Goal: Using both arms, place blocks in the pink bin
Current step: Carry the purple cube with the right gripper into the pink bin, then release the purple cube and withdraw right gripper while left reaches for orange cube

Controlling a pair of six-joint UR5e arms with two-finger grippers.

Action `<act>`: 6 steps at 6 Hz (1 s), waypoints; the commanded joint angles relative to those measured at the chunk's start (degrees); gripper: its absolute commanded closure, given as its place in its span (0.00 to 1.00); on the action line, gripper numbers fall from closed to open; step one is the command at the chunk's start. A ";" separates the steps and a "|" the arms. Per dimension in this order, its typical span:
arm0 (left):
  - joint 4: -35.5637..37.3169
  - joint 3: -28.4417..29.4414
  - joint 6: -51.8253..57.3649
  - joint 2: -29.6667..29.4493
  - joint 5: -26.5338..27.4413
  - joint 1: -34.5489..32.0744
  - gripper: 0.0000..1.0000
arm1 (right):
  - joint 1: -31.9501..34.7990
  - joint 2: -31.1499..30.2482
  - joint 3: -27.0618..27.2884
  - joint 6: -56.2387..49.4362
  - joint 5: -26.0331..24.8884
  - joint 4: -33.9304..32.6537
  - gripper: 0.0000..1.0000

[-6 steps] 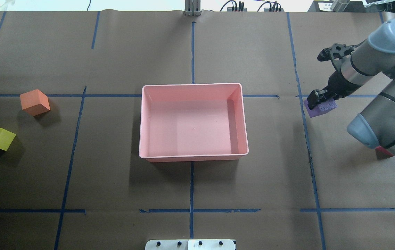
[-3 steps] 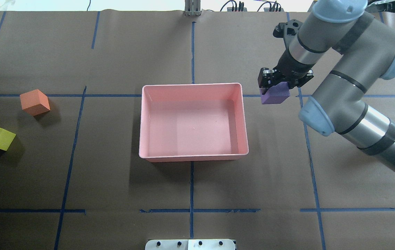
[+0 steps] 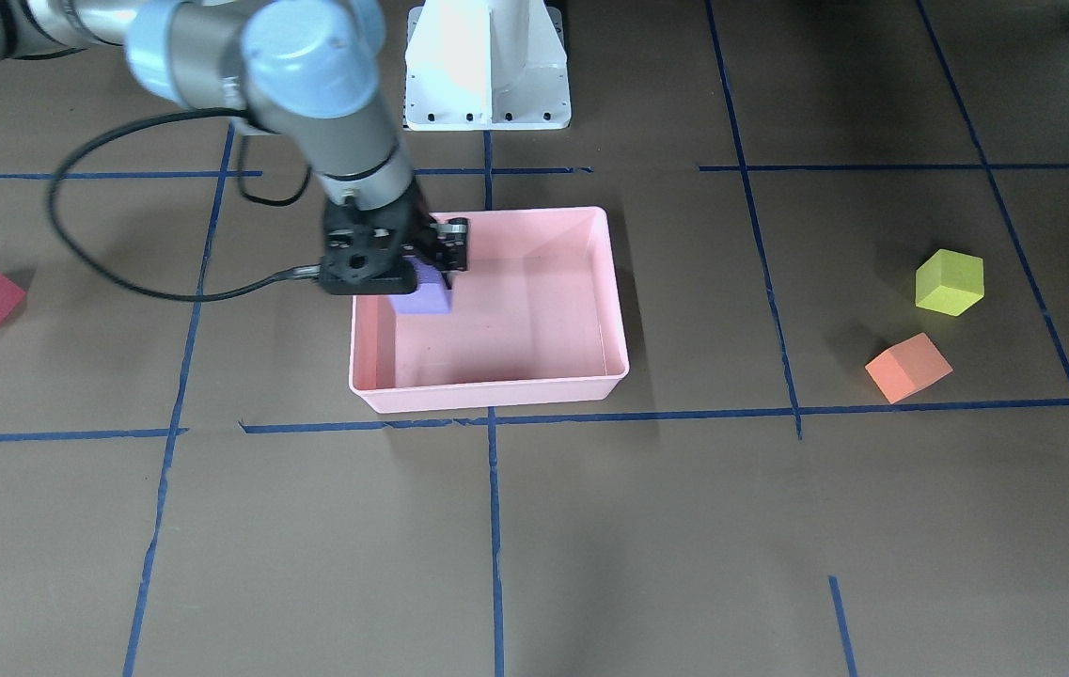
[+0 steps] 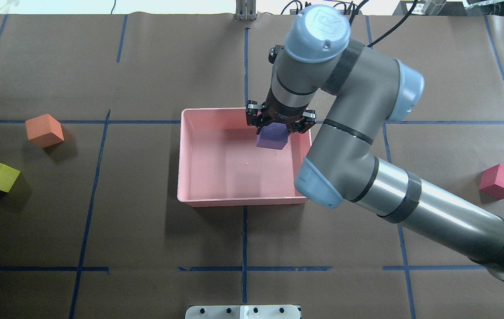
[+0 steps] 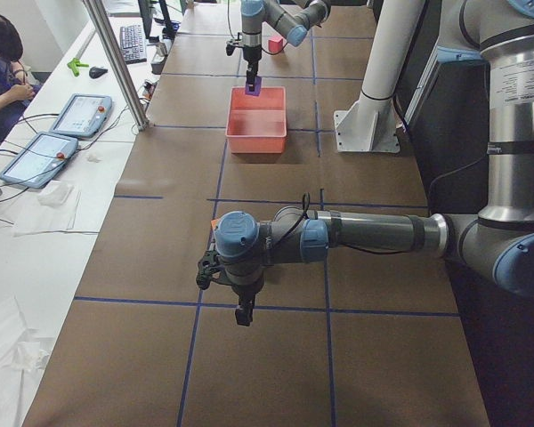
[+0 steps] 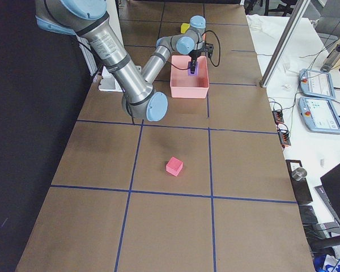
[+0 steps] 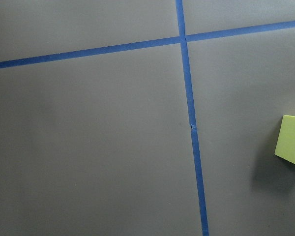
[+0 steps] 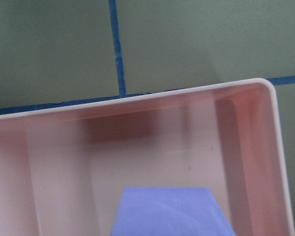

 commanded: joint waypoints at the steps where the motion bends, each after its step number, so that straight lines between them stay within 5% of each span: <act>1: -0.06 -0.11 0.06 -0.20 0.06 0.41 0.00 | -1.47 1.66 -1.10 2.32 -2.65 -0.10 0.00; 2: -0.67 -0.11 -0.29 -1.60 -0.03 1.72 0.00 | -1.39 1.66 -0.75 2.15 -2.31 -0.18 0.00; 4: -12.83 3.81 -0.64 -7.30 -0.03 4.26 0.00 | 1.76 0.96 0.21 -3.00 -0.91 -3.24 0.00; 6: -18.38 4.55 -20.21 -9.60 -0.12 9.52 0.00 | 9.04 -4.20 1.62 -15.98 5.31 -4.32 0.00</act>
